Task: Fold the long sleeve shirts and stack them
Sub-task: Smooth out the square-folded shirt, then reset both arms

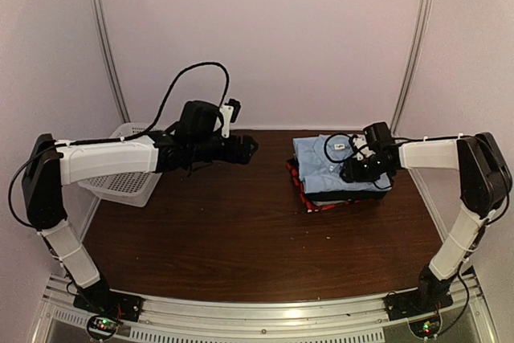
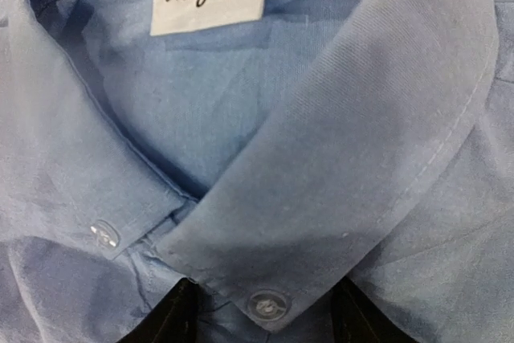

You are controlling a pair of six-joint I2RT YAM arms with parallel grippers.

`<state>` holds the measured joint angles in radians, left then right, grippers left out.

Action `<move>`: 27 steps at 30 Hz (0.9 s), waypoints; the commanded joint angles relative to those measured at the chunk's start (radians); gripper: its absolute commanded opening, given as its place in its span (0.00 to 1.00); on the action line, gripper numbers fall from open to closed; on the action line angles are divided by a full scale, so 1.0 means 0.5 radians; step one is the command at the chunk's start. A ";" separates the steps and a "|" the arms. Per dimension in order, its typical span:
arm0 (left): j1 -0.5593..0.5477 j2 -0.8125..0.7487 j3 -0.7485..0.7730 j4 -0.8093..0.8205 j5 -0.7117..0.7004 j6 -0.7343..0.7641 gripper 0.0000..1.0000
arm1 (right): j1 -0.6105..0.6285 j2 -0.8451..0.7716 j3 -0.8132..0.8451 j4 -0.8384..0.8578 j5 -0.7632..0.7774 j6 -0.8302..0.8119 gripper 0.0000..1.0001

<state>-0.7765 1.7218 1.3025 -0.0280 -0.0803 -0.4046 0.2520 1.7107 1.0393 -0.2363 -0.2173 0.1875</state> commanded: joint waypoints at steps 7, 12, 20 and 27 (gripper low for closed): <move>0.117 -0.518 -0.369 -0.280 -0.486 0.014 0.98 | -0.008 -0.374 0.116 -0.119 0.083 -0.051 0.70; 0.186 -0.724 -0.457 -0.396 -0.645 0.028 0.98 | -0.010 -0.719 0.104 -0.219 0.126 -0.015 0.81; 0.457 -1.015 -0.553 -0.502 -0.490 0.050 0.98 | -0.013 -1.150 -0.047 -0.271 0.415 0.069 0.94; 0.696 -1.386 -0.720 -0.426 -0.308 0.144 0.98 | -0.022 -1.475 -0.155 -0.233 0.527 0.035 1.00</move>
<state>-0.4606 1.1191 0.9852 -0.2810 -0.2909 -0.3748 0.2462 1.0492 0.9867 -0.3485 -0.0162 0.2134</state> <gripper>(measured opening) 0.976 0.983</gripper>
